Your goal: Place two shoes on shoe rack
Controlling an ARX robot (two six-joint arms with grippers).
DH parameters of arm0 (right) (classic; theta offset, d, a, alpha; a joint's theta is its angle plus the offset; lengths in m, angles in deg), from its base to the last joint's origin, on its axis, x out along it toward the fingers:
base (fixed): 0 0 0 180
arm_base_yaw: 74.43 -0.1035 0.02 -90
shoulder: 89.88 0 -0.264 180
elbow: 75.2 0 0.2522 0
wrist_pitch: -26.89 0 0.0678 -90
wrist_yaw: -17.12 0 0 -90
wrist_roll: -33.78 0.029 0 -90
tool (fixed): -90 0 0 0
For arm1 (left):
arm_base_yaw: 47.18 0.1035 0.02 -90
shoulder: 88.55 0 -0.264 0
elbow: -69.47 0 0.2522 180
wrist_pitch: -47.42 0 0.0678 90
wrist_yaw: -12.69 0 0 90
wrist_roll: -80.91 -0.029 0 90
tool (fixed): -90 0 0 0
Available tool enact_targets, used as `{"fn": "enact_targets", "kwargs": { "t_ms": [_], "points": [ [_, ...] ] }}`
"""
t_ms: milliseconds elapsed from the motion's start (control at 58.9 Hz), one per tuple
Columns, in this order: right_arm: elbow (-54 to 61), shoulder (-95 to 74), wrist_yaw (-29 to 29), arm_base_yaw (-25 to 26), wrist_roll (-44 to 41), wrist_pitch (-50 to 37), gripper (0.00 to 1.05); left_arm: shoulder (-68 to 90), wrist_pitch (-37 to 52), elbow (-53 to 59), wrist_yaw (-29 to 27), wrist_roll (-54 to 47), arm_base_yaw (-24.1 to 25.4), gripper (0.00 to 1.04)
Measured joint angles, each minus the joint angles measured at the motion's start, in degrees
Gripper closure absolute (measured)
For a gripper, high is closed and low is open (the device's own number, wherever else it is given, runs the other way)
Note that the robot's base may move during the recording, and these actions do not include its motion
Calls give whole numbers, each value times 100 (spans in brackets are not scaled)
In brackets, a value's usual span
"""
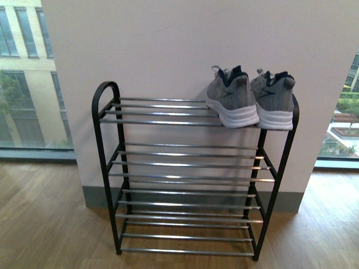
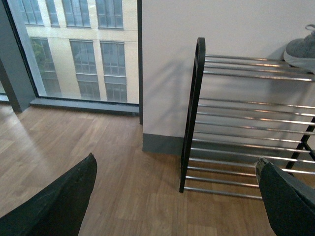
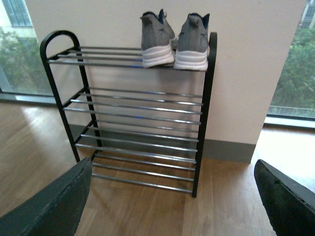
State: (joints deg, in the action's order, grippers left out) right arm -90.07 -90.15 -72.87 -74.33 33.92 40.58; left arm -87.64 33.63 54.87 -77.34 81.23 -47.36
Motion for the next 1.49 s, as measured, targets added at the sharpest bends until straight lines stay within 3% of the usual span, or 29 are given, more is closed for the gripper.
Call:
{"fn": "enact_targets", "kwargs": {
  "t_ms": [1493],
  "points": [
    [0,2,0,0,2,4,9,0,0,0,4,-4,0,9]
  ]
}}
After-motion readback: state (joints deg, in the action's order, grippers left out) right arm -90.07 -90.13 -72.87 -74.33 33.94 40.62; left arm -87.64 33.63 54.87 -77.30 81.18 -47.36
